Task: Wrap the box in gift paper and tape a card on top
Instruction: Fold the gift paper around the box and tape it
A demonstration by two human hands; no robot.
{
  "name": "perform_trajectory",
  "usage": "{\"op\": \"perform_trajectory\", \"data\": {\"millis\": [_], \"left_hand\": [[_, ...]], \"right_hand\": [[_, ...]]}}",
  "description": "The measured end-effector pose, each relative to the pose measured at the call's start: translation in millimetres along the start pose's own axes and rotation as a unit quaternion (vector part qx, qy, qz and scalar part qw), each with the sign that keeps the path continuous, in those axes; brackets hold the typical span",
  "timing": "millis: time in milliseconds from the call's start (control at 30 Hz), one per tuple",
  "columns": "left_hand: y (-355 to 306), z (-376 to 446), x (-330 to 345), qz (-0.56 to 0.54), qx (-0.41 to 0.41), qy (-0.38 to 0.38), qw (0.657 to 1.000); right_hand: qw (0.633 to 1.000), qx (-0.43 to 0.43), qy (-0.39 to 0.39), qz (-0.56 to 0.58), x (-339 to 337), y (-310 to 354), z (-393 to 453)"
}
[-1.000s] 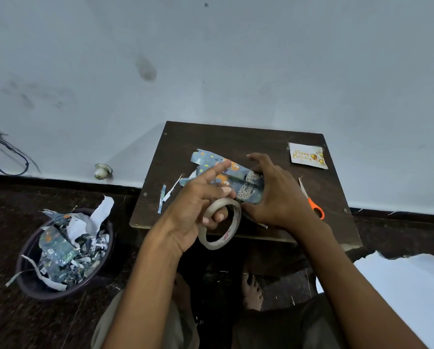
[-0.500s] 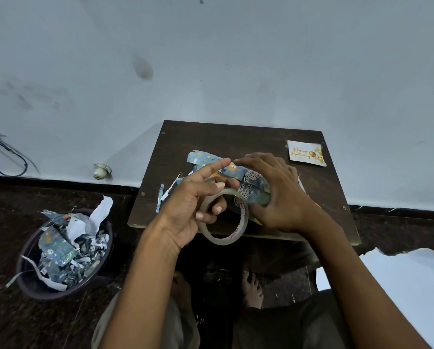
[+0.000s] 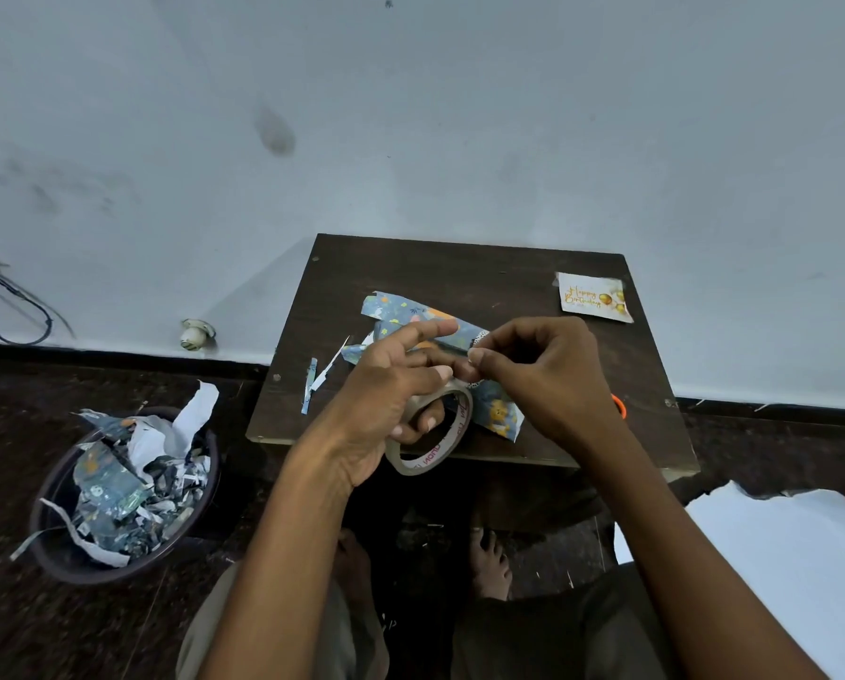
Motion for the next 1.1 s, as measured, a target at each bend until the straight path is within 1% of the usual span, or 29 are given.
{"op": "perform_trajectory", "data": {"millis": [167,300,433,567,733,900,967,1100], "left_hand": [[-2,-2,4,0.000,-0.020,-0.011,1.000],[-8,-6,7,0.021,-0.030,-0.026,0.999],[-13,-7,8,0.025,-0.027,-0.066,0.997],[-18,-9,11,0.024,-0.027,-0.098,0.994],[-17,-11,14,0.027,-0.056,-0.124,0.990],[-18,-15,15,0.059,-0.085,-0.116,0.988],[-20,-16,13,0.083,-0.081,-0.122,0.986],[-21,-15,17,0.112,-0.067,-0.095,0.987]], "right_hand": [[1.000,0.000,-0.024,0.001,-1,-2,3],[0.999,-0.004,-0.035,0.007,-3,-1,5],[0.999,0.014,-0.039,0.015,-3,-4,11],[0.998,0.011,-0.056,-0.011,0,-6,14],[0.997,0.011,-0.072,-0.016,1,-7,18],[0.995,0.005,-0.097,-0.037,0,-8,20],[0.994,0.007,-0.103,-0.040,0,-10,21],[0.994,0.001,-0.096,-0.054,4,-12,22]]}}
Point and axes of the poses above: each hand's wrist, its own z-axis towards the middle knuckle, its own x-axis out of the palm, y = z × x, the point moved 5 cm from there along z, towards the middle knuckle, and after that the axes turned 7 degrees about x, right-handed, at the moved point
